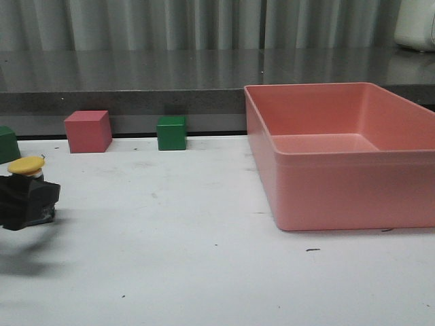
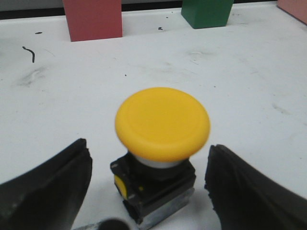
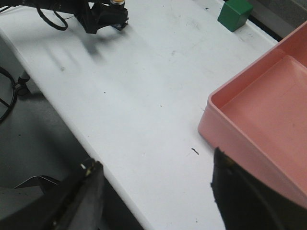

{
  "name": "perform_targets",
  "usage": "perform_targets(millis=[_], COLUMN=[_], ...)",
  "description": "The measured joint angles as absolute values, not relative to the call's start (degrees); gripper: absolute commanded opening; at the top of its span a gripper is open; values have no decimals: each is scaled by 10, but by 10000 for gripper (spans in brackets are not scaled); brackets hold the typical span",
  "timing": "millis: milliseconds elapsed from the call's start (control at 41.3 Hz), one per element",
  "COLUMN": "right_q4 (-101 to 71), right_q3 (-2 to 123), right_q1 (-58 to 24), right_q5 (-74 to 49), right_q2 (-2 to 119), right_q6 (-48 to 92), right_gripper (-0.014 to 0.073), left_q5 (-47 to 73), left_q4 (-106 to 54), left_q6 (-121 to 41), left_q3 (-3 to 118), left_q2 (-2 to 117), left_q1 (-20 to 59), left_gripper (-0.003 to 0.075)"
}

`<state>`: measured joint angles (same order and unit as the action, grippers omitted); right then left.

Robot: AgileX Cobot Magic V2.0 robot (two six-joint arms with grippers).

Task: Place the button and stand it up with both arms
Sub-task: 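Lower the button upright onto the table with the left gripper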

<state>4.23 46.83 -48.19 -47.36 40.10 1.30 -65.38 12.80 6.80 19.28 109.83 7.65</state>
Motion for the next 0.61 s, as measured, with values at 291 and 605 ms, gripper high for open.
perform_targets(millis=[291,605], right_q4=[42,42], right_q3=[468,468], right_q1=[-482,-482], right_q5=[-474,-474], right_q2=[401,401], right_q6=[13,13], right_gripper=[498,498], left_q5=[-654,-500], left_q4=[131,164], left_q6=[96,153], left_q3=[113,97], left_q2=[959,718], left_q1=[77,77], left_gripper=[495,495])
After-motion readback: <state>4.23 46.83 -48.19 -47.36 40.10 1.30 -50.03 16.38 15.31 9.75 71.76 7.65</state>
